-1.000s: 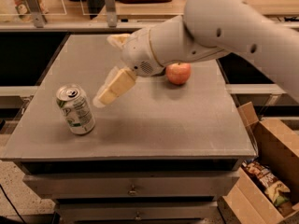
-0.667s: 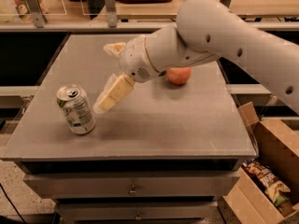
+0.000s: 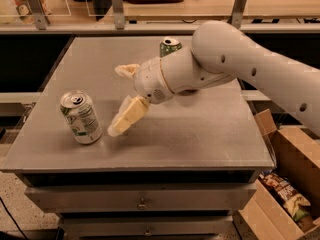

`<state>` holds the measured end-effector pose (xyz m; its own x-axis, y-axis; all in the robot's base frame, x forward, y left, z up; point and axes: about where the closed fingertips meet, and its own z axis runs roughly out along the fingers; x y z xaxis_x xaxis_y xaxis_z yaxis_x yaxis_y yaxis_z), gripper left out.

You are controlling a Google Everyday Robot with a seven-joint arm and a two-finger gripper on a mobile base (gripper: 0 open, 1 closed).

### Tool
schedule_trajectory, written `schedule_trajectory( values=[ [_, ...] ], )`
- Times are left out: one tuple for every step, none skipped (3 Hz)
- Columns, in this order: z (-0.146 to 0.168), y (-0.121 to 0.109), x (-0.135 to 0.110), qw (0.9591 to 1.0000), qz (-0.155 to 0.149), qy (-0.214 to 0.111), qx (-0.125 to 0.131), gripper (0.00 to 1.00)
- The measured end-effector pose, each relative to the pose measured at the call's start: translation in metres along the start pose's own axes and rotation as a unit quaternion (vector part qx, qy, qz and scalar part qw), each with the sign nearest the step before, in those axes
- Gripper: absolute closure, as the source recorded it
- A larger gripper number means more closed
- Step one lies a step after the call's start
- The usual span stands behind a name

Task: Knock 7up can over

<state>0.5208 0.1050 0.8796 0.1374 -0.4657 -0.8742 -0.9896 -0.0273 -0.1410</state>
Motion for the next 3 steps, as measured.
schedule_trajectory(
  values=[
    [0.008, 0.012, -0.014, 0.9991, -0.018, -0.031, -0.024, 0.0],
    [0.015, 0.024, -0.043, 0.9962, -0.046, -0.064, -0.037, 0.0],
    [0.029, 0.027, -0.059, 0.9945, -0.055, -0.075, -0.048, 0.0]
  ],
)
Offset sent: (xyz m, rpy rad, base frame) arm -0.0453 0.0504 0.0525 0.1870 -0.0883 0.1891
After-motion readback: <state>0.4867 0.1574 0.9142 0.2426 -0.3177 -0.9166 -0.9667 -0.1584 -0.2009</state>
